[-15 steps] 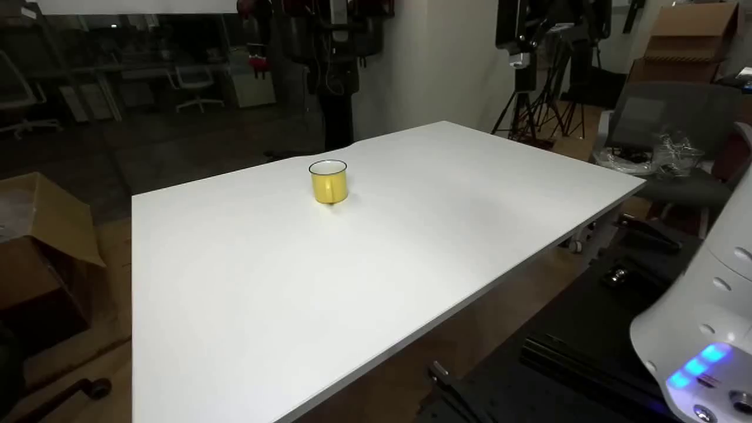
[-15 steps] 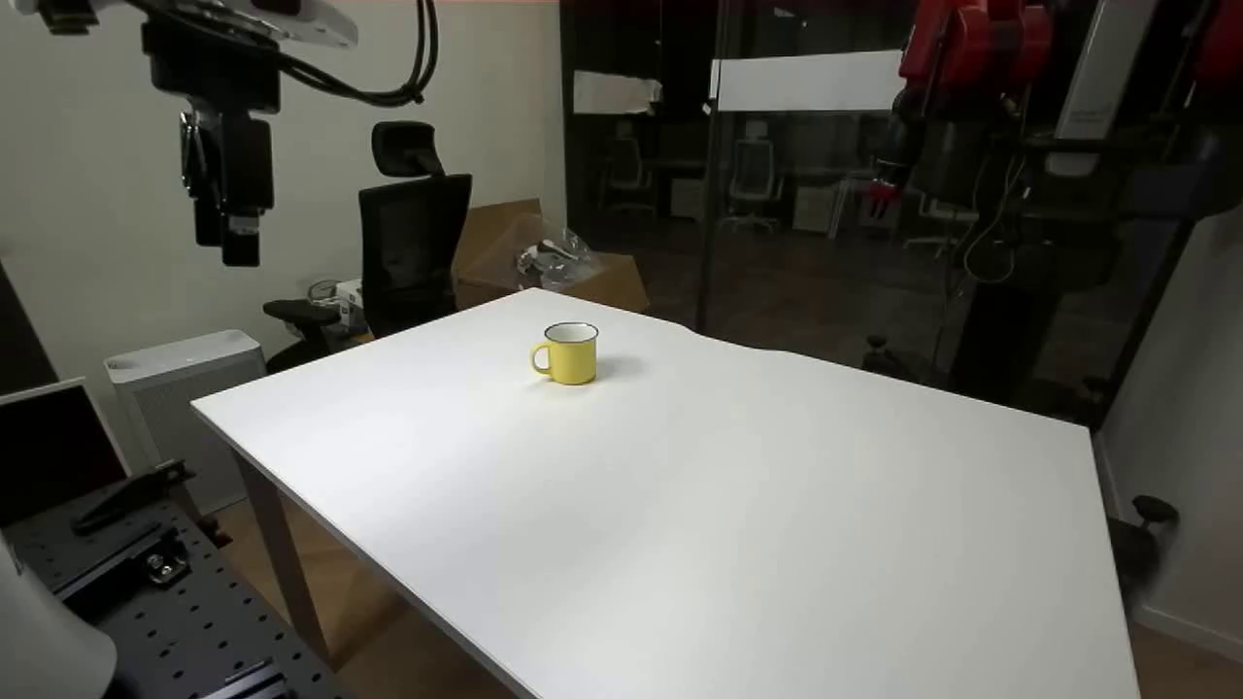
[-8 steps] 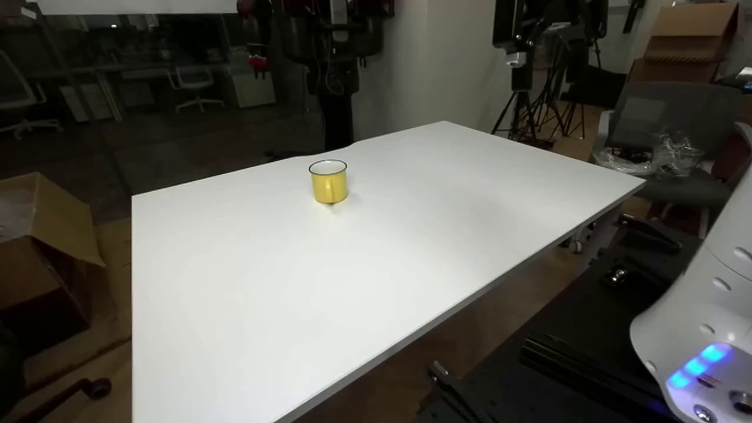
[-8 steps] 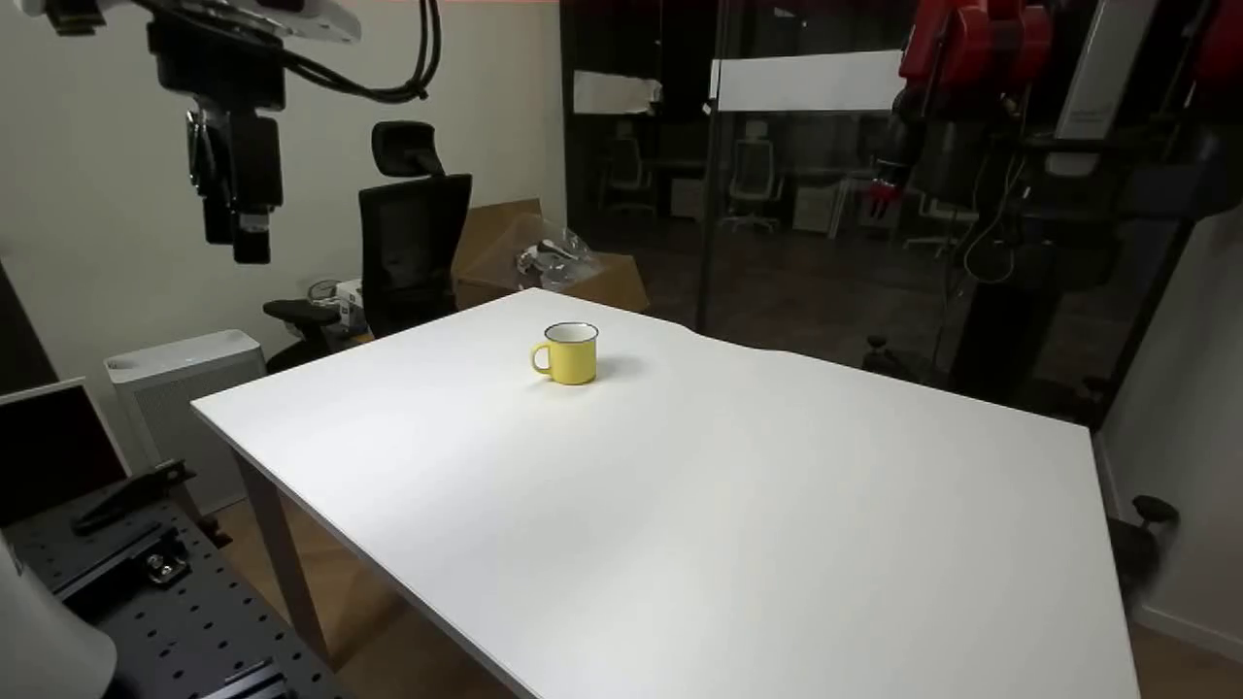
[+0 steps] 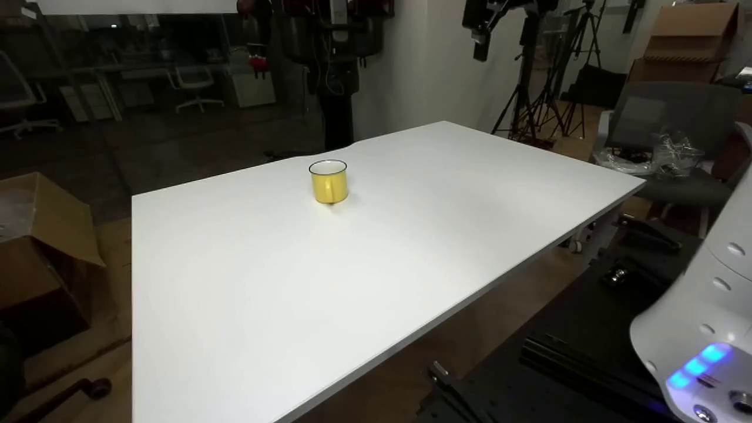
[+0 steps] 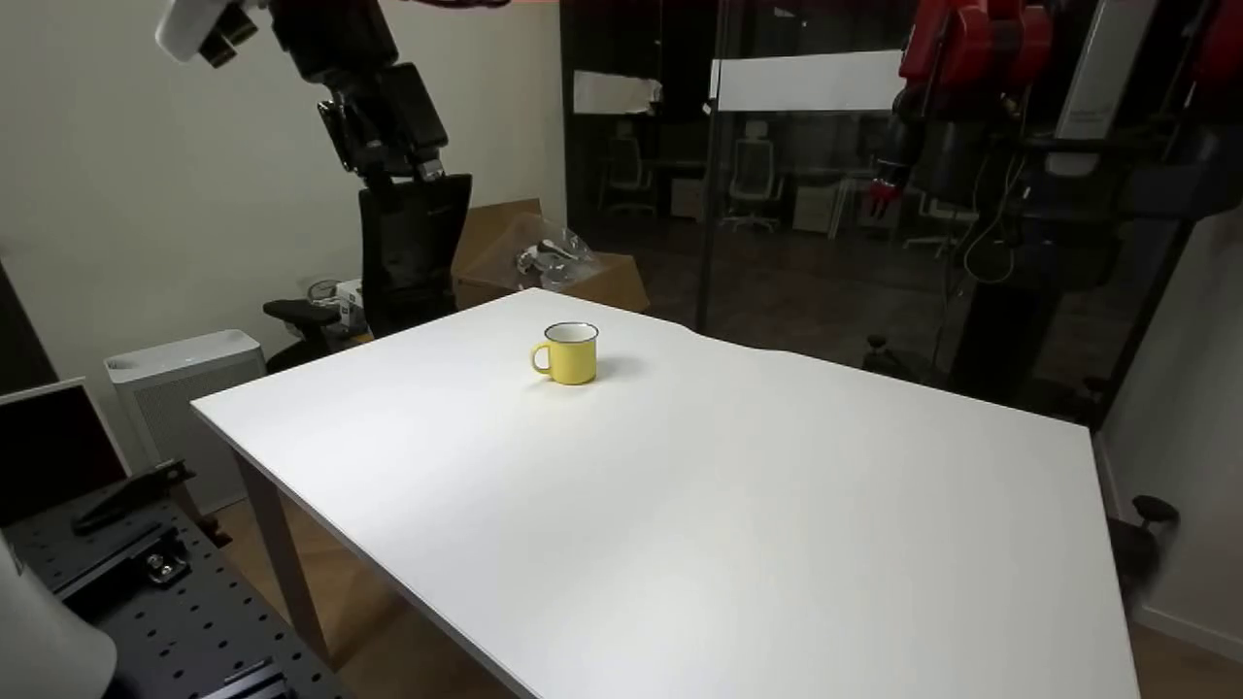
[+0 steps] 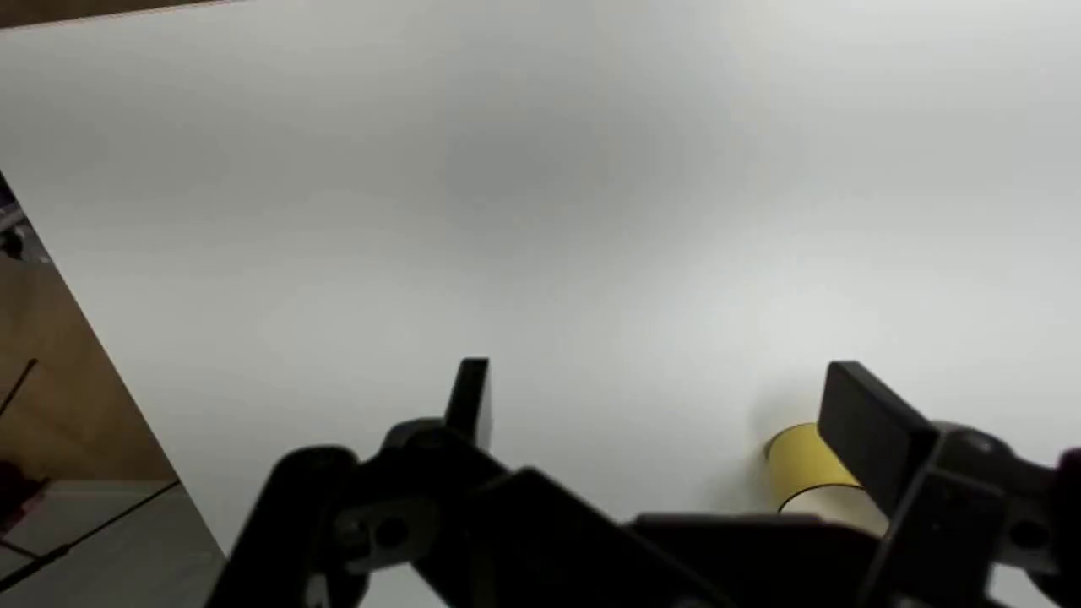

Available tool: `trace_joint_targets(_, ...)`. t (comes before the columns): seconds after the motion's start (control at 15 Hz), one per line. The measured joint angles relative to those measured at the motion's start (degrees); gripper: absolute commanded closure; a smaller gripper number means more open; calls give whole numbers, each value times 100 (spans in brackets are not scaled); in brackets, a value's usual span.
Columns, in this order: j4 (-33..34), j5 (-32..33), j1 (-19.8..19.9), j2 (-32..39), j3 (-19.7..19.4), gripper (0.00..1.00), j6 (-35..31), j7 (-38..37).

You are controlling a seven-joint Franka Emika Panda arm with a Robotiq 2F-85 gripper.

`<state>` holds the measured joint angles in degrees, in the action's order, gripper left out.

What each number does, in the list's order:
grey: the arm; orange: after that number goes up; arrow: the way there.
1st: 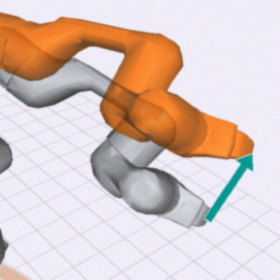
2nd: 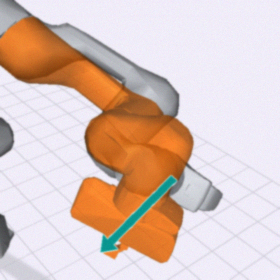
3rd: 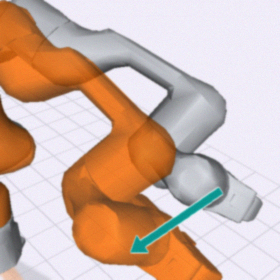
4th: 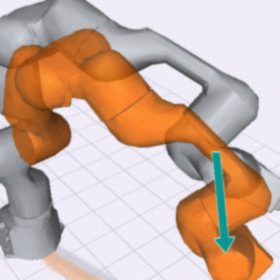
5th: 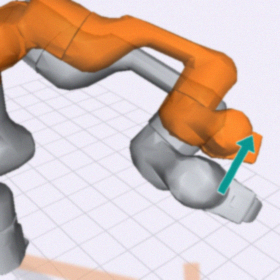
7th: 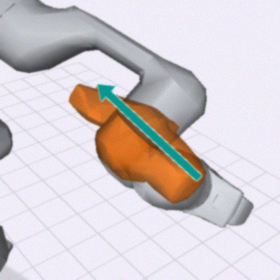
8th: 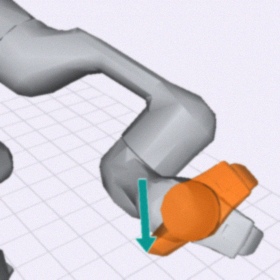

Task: Move the cup forward

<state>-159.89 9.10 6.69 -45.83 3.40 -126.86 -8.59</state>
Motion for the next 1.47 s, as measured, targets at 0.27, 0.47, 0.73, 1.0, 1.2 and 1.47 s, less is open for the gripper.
trace_joint_targets(0.27, 11, 9, 22, 91, 2, 0, -75, 11)
trace_joint_targets(0.47, 49, 12, 78, 223, -26, 0, -204, 8)
trace_joint_targets(0.73, 683, -183, 50, 1249, -500, 0, -279, 762)
trace_joint_targets(1.0, 1340, -568, -155, 2263, -850, 0, -189, 1489)
trace_joint_targets(1.2, 1258, -565, -153, 2129, -836, 0, -185, 1486)
trace_joint_targets(1.47, 1189, -564, -153, 1993, -836, 0, -182, 1486)
